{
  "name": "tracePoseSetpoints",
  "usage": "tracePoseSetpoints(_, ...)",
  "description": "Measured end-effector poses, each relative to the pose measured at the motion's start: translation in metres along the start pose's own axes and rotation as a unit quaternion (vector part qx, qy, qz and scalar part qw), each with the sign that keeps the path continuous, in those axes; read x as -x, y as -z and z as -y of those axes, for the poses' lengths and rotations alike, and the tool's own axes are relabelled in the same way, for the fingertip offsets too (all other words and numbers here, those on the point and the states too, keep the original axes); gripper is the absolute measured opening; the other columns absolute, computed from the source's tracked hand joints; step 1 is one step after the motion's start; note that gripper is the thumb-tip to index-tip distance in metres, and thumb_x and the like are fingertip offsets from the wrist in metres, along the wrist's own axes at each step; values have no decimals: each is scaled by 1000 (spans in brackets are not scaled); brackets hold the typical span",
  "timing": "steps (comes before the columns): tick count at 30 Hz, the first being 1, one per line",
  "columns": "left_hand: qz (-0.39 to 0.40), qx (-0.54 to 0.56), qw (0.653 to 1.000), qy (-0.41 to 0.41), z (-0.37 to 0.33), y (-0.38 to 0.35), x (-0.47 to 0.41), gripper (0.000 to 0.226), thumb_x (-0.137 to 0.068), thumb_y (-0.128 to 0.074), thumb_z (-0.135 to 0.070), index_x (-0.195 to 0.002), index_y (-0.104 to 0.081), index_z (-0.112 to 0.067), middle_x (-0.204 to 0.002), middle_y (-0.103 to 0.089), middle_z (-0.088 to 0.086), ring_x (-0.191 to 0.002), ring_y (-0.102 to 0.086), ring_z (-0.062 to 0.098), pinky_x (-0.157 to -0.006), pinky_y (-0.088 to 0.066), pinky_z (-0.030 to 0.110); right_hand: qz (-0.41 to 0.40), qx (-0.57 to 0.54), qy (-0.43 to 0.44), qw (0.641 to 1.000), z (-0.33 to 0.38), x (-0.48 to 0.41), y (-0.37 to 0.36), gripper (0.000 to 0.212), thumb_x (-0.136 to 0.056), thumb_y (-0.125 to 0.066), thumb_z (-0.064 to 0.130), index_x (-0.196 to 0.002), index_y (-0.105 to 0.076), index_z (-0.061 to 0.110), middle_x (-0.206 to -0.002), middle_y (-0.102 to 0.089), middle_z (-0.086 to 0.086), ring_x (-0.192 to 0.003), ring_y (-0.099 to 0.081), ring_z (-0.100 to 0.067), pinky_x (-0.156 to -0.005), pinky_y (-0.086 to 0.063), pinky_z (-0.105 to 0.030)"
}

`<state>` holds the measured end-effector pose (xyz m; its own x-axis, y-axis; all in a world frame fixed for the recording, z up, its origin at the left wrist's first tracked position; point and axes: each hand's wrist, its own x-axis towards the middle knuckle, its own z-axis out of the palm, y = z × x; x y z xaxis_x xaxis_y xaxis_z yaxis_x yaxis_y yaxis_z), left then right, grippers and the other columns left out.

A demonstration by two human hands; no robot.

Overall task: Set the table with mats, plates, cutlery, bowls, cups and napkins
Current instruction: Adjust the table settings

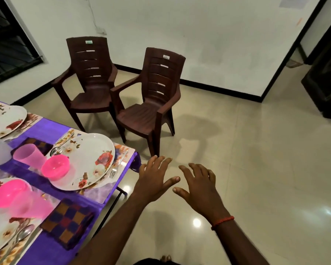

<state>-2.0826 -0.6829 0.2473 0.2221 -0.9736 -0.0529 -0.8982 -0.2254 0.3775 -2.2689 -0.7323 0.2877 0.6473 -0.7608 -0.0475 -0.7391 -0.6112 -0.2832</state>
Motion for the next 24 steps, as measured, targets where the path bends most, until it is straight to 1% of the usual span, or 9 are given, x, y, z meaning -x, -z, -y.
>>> tracePoseSetpoints(3, -6, 3, 1000, 22, -5, 0, -34, 89, -84, -21, -89, -156, -27, -37, -167, -23, -8, -156, -13, 20, -120, -17, 55, 10, -2, 14, 1000, -25, -37, 7, 73, -92, -41, 71, -154, -27, 35, -160, -28, -2, -149, -18, -23, -118, -14, -42)
tracePoseSetpoints(6, -15, 0, 998, 57, -10, -3, -67, 80, -90, -32, -82, -156, -27, -37, -167, -22, -9, -155, -13, 18, -120, -17, 52, -12, 20, 47, 999, -51, -77, 11, 73, -87, -34, 74, -148, -38, 33, -152, -42, -5, -144, -32, -27, -114, -25, -46)
tracePoseSetpoints(8, -21, -6, 996, 86, -15, -8, -92, 79, -91, -33, -81, -157, -25, -37, -167, -22, -9, -155, -13, 17, -120, -18, 50, -17, 29, 73, 997, -73, -106, 13, 72, -86, -36, 73, -143, -45, 30, -144, -51, -7, -138, -42, -30, -108, -34, -48)
tracePoseSetpoints(10, -20, -6, 994, 110, -21, -15, -115, 80, -91, -31, -82, -157, -24, -38, -167, -22, -10, -155, -14, 16, -120, -19, 50, 0, 38, 95, 995, -91, -134, 19, 71, -85, -37, 72, -141, -49, 29, -141, -54, -8, -134, -47, -30, -106, -38, -48)
tracePoseSetpoints(13, -22, -7, 990, 142, -28, -21, -149, 80, -90, -29, -84, -156, -25, -39, -167, -21, -11, -155, -14, 16, -121, -19, 50, 13, 49, 130, 990, -116, -172, 26, 72, -86, -29, 74, -138, -52, 30, -137, -58, -6, -130, -52, -29, -102, -43, -48)
tracePoseSetpoints(16, -59, -2, 979, 194, -34, -21, -184, 80, -90, -29, -85, -156, -24, -40, -167, -20, -10, -155, -12, 15, -120, -19, 49, 35, 35, 171, 984, -138, -220, 35, 72, -85, -26, 75, -136, -53, 31, -136, -58, -5, -130, -52, -29, -102, -43, -49)
tracePoseSetpoints(18, -61, 4, 977, 204, -38, -17, -191, 81, -90, -28, -85, -157, -22, -40, -168, -19, -10, -155, -10, 16, -121, -17, 49, 22, 45, 189, 981, -143, -236, 36, 74, -86, -23, 78, -135, -52, 31, -136, -59, -5, -129, -53, -30, -101, -43, -50)
tracePoseSetpoints(21, -70, 4, 969, 239, -38, -11, -209, 84, -88, -25, -85, -158, -21, -39, -168, -19, -9, -155, -10, 15, -121, -17, 49, 44, 20, 215, 975, -146, -273, 41, 79, -87, -14, 82, -135, -52, 31, -136, -59, -5, -129, -53, -31, -102, -43, -51)
tracePoseSetpoints(24, -93, 17, 954, 285, -26, -4, -232, 83, -88, -26, -84, -158, -21, -38, -168, -20, -8, -155, -11, 16, -120, -18, 49, 63, 19, 256, 964, -141, -318, 44, 81, -85, -19, 82, -139, -51, 31, -140, -55, -5, -134, -48, -30, -106, -38, -51)
